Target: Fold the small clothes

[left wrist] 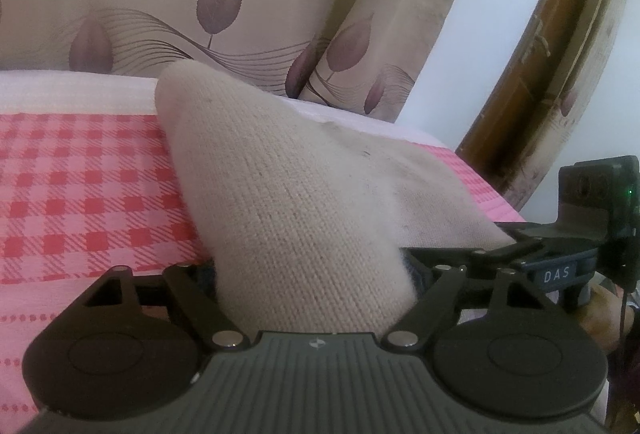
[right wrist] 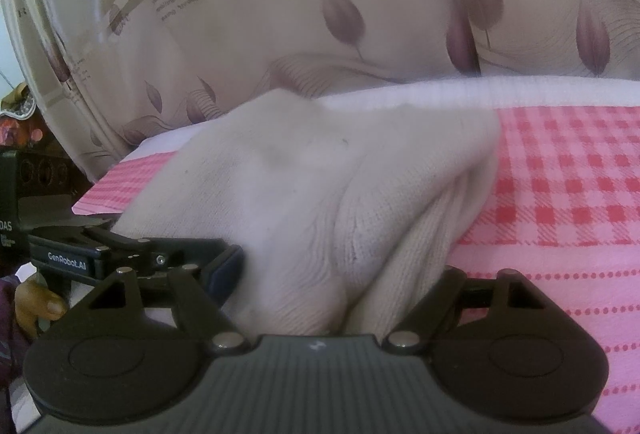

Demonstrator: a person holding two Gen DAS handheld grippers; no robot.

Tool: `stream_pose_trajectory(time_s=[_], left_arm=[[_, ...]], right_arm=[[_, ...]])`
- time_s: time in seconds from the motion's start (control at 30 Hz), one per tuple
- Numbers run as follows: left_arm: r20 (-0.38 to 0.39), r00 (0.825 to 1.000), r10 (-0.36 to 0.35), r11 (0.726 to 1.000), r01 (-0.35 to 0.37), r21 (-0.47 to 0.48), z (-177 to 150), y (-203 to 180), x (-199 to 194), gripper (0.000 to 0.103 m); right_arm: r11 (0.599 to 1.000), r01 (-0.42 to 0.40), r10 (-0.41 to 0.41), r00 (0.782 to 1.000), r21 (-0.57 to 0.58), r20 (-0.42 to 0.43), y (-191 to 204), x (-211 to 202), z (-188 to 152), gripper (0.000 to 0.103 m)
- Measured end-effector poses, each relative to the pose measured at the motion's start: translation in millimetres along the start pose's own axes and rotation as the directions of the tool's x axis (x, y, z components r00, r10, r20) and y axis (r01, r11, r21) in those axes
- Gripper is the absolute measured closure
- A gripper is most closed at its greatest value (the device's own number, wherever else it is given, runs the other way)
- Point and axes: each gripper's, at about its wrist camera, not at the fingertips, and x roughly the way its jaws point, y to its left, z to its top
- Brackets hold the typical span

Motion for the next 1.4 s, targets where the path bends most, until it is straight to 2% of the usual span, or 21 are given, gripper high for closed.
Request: stream_pose_trajectory(time_s=[0.27,0.67,0.73,0.8,0.87,0.93,1.0,1.2,1.4], left_arm=[[-0.006,1.000,-0.010,1.000,0.010,-0.026,2,4,0,0.028],[-0.022,0.999,-0.027,1.000,0.027,-0.013,5,2,6,0.021],[-0.014,1.000,-0.020,1.000,0.020,-0.011,3,2,5,0.024],[-0.006,1.000,-0.016,1.000,0.016,-0.012,2,2,4,0.031],[0.002,1.000,-0.007,1.000,0.007,-0.009,2,1,2,0.035],[0.006,1.000,0.003,1.000,-0.003,-0.001,1,-1,-1,0.038],[0.007,1.000,0.014,1.000,-0.014,0.013,2,-4,-4,0.041],[0.015,0.999,0.050,0.998,-0.051,0.038,-2,-12,-17,0.043],[0.027,0.996,0.082,0.995,-0.083,0.057,-6,-18,-41,0.044]], right_arm=[[1.000,-0.008,0.008,1.000,0.019,-0.015,-1,0,4,0.027],[0.996,-0.047,0.047,0.999,0.070,-0.009,-10,0,3,0.026],[0.997,-0.043,0.044,0.999,0.064,-0.009,-11,0,3,0.026],[0.998,-0.032,0.033,0.999,0.051,-0.009,-9,0,3,0.027],[0.999,-0.018,0.019,1.000,0.037,-0.005,-5,-1,4,0.035],[0.999,-0.012,0.012,1.000,0.047,0.014,1,-5,6,0.055],[0.999,0.008,-0.008,1.000,0.031,0.024,11,-9,9,0.059],[0.999,0.027,-0.028,0.999,0.029,0.037,24,-14,8,0.061],[0.998,-0.001,-0.003,0.998,0.069,0.065,39,-22,0,0.061]])
